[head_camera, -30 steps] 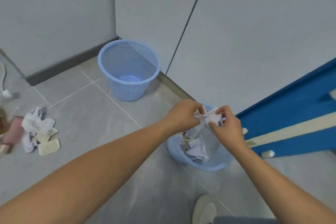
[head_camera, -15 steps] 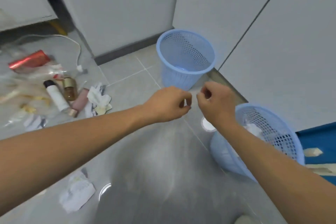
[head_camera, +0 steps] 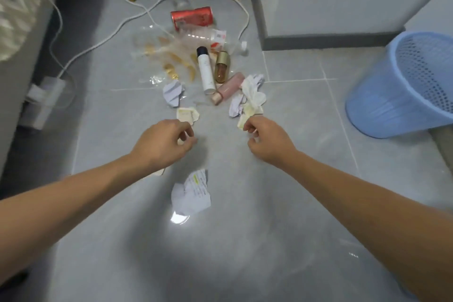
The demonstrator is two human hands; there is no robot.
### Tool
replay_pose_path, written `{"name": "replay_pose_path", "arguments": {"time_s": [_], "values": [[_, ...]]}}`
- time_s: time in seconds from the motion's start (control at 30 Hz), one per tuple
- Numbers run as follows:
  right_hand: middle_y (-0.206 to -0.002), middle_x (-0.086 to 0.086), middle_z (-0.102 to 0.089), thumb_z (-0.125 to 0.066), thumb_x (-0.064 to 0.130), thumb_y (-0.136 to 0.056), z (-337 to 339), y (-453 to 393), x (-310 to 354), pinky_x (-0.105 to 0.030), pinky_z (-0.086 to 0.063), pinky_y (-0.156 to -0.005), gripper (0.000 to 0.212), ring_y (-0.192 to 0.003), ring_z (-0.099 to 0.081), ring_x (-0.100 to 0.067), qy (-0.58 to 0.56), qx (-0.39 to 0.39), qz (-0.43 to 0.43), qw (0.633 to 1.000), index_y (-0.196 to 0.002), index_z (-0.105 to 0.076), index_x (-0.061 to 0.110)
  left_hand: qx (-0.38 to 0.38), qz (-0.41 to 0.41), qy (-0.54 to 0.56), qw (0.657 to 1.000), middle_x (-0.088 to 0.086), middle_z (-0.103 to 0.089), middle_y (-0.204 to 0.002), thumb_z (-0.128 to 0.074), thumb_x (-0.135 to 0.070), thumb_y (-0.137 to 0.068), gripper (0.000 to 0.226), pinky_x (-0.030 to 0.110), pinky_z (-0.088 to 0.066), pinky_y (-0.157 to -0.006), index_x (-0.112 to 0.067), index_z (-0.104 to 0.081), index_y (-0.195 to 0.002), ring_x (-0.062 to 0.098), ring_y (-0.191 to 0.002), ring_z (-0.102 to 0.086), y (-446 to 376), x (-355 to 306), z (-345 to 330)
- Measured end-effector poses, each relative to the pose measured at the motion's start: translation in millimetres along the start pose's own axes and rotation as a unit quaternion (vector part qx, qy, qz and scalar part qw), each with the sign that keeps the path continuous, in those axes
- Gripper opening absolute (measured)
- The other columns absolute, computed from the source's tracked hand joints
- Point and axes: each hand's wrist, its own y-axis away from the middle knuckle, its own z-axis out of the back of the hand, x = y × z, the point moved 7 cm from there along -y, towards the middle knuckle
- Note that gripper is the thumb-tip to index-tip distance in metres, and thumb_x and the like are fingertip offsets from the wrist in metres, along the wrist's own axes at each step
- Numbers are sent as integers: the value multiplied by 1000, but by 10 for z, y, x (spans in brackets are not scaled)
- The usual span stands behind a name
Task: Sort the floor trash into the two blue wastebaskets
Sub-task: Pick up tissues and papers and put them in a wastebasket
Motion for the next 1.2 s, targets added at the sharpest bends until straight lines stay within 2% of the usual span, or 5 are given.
{"name": "replay_pose_path", "arguments": {"time_s": [0.2, 0.43, 0.83, 1.07, 1.2], "values": [[-124, 3, -50, -71, 32, -79, -927, 561, 684, -42, -50, -90, 53, -113, -51, -25, 13, 140, 79, 987, -129, -55, 29, 30, 89, -15, 996, 3, -45, -143, -65, -41, -90, 57, 45, -53, -90, -31, -51, -144, 28, -130, -41, 733, 484, -527], [-162, -2, -20, -85, 53, -67, -1472, 635, 1039, -52, -41, -107, 100, -148, -20, -36, 169, 157, 190, 954, -150, -31, 38, 53, 61, -58, 995, -1, -4, -170, -63, -25, -90, 81, 51, -51, -99, -46, -23, -158, 32, -150, -15, 530, 756, -646], [-88, 3, -54, -72, 20, -82, -1459, 356, 808, -29, -36, -53, 13, -86, -56, -26, 86, 52, 256, 961, -83, -60, 21, 12, 25, 60, 998, -2, -44, -110, -62, -9, -85, 34, 45, -50, -86, -24, -62, -115, 23, -102, -47, 217, 1051, -752], [-129, -3, -55, -73, 12, -78, -759, -422, 938, -37, -48, -89, 10, -118, -47, -30, 2, -38, 262, 964, -80, -64, 14, -59, -24, 107, 992, -5, -47, -100, -60, -6, -83, 24, 34, -48, -75, -21, -64, -101, 16, -80, -51, 6, 1028, -431], [-155, 2, -43, -69, 13, -73, -806, -986, 1122, -45, -39, -108, 5, -148, -26, -33, 91, 28, 263, 960, -76, -66, 16, -19, -57, 82, 995, -8, -46, -122, -63, -8, -84, 23, 40, -52, -77, -25, -60, -98, 17, -89, -56, -154, 978, -491]]}}
